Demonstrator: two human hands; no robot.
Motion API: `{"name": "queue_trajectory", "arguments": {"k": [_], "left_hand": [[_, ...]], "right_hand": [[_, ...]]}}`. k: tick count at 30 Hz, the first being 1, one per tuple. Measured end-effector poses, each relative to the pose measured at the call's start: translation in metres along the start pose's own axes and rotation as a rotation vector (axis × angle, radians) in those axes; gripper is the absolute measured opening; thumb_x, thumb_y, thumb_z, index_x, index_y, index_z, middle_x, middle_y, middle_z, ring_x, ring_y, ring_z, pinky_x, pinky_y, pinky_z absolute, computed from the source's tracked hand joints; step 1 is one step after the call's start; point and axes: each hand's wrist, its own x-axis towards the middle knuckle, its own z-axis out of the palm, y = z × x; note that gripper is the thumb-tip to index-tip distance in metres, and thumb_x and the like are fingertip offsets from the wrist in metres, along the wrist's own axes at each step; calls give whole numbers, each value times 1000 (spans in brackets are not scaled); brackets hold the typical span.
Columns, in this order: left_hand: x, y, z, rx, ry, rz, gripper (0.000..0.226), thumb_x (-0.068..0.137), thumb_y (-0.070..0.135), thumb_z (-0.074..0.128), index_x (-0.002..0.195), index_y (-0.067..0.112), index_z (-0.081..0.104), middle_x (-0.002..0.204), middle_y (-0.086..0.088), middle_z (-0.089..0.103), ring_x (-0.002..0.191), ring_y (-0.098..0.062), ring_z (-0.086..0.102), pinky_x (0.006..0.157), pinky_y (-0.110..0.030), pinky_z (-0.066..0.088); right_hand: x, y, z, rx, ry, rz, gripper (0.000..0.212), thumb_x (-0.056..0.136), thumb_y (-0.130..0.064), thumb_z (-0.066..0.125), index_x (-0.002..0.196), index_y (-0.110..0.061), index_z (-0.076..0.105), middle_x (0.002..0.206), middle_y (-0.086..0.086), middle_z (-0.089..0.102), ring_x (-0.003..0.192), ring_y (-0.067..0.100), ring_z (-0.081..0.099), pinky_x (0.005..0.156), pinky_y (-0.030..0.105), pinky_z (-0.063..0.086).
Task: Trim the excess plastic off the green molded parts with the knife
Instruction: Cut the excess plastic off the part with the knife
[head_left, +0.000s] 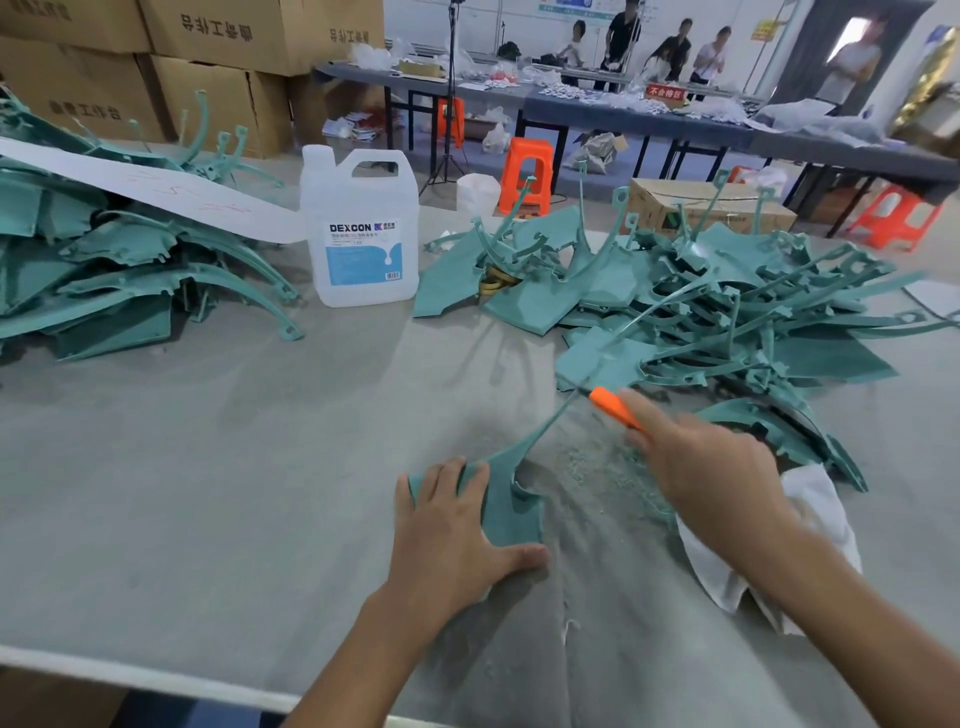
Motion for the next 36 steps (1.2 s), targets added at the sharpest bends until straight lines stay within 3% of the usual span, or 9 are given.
{"name": "queue_trajectory", "arguments": {"k": [5, 11, 15, 20, 23, 27, 30, 33, 36], "left_hand": [[0, -1, 1, -34, -20, -12, 129, 49, 107, 25, 156, 35, 21, 160, 5, 22, 148, -14, 12, 121, -52, 1], [1, -1, 3, -21, -10, -10, 129, 51, 108, 22, 157, 34, 19, 161, 3, 21, 149, -17, 12, 121, -53, 0], [0, -2, 5, -23, -24, -14, 131, 50, 108, 19, 158, 33, 17, 163, 3, 18, 150, -17, 9, 121, -54, -1], [2, -2, 3, -14, -44, -10, 133, 49, 109, 17, 158, 33, 14, 163, 2, 16, 151, -17, 8, 121, -55, -1], [0, -1, 4, -28, -46, -21, 131, 51, 108, 20, 158, 34, 14, 165, 3, 15, 152, -17, 6, 122, -54, -4], [0, -3, 3, -36, -52, -11, 129, 53, 107, 24, 158, 34, 15, 164, 2, 15, 151, -17, 7, 122, -53, -3], [0, -2, 2, -32, -56, -11, 128, 53, 106, 25, 158, 34, 15, 164, 3, 15, 151, -17, 7, 122, -54, -3], [1, -1, 2, -30, -74, -23, 130, 52, 107, 20, 159, 34, 12, 165, 3, 13, 152, -17, 5, 122, -54, -4], [0, -2, 2, -41, -75, -19, 129, 52, 107, 20, 159, 34, 12, 165, 4, 12, 152, -16, 4, 122, -54, -4]], "right_hand": [[-13, -21, 5, 138, -160, -154, 43, 102, -59, 25, 143, -50, 31, 87, -6, 67, 74, 22, 68, 58, 35, 51], [12, 2, -12, 26, -59, 4, 41, 101, -52, 23, 132, -35, 42, 58, -7, 52, 41, 12, 50, 36, 27, 39], [-19, -28, 0, 53, -165, -212, 58, 93, -59, 4, 147, -49, 25, 80, -7, 59, 71, 20, 68, 50, 31, 41], [7, 11, -10, -46, -52, 19, 47, 100, -55, 19, 141, -39, 33, 65, -8, 50, 48, 18, 50, 41, 28, 35], [-12, -14, -3, 76, -27, -166, 42, 98, -53, 34, 137, -43, 47, 57, -8, 49, 37, 19, 48, 33, 26, 37], [-15, -7, 5, 14, -54, -144, 58, 93, -65, 7, 143, -52, 33, 72, -9, 56, 54, 15, 60, 42, 28, 38], [1, 16, -1, 13, 1, 35, 53, 100, -54, 22, 148, -38, 38, 65, -9, 50, 47, 18, 52, 42, 30, 39], [-13, -13, 6, 127, 26, -74, 46, 100, -51, 34, 145, -45, 41, 57, -11, 43, 37, 13, 46, 33, 26, 35], [-27, -20, 14, 97, -62, -145, 57, 93, -66, 8, 144, -57, 31, 68, -9, 50, 50, 17, 57, 42, 27, 33]]}}
